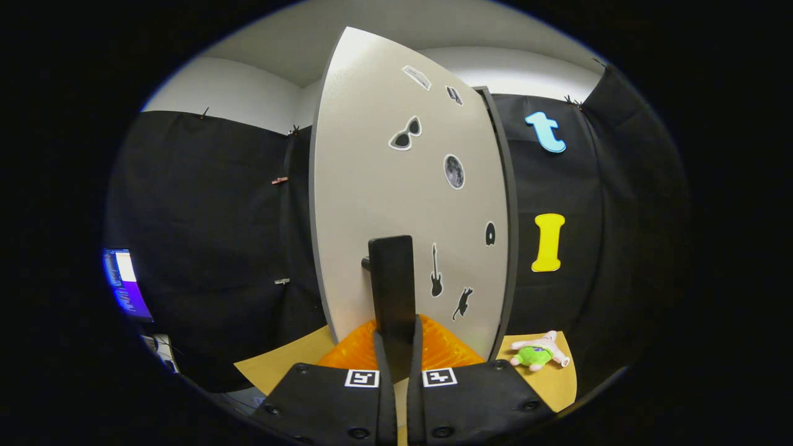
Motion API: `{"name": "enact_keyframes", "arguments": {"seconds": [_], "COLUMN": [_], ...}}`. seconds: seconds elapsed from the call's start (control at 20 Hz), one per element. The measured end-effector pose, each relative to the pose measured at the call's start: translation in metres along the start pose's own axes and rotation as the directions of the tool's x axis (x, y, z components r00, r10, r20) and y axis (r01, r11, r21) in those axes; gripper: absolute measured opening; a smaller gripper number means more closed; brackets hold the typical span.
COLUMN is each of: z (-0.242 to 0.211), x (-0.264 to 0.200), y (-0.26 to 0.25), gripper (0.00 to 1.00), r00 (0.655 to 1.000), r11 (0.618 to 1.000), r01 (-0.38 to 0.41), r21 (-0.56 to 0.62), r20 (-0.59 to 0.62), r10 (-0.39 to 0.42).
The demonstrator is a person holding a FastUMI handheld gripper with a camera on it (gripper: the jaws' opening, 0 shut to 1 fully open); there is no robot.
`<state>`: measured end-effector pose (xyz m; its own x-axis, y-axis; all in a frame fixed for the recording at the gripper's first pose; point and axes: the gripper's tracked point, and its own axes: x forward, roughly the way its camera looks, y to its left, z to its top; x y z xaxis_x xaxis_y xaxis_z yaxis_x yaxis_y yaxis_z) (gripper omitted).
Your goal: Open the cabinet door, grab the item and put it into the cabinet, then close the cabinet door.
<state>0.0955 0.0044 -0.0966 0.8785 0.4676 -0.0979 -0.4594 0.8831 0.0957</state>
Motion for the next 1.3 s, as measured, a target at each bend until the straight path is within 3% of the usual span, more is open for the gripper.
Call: {"name": "enact_keyframes", "arguments": {"seconds": [0.3,0.85,1.05,1.3], "z": [0.002,0.004,0.004,0.005], "x": [-0.005,-0.008,-0.007,-0.018], "y": [-0.018,-0.051,-0.049,-0.052], "gripper": [0.10,0.09,0.09,0.09], "r00": [0.999,0.972,0.976,0.967], "r11": [0.999,0.973,0.977,0.968], "r01": [0.048,0.230,0.214,0.251], "r21": [-0.011,0.010,0.012,-0.007], "r20": [0.011,0.038,0.038,0.042], "r10": [-0.048,-0.231,-0.214,-0.250]}}
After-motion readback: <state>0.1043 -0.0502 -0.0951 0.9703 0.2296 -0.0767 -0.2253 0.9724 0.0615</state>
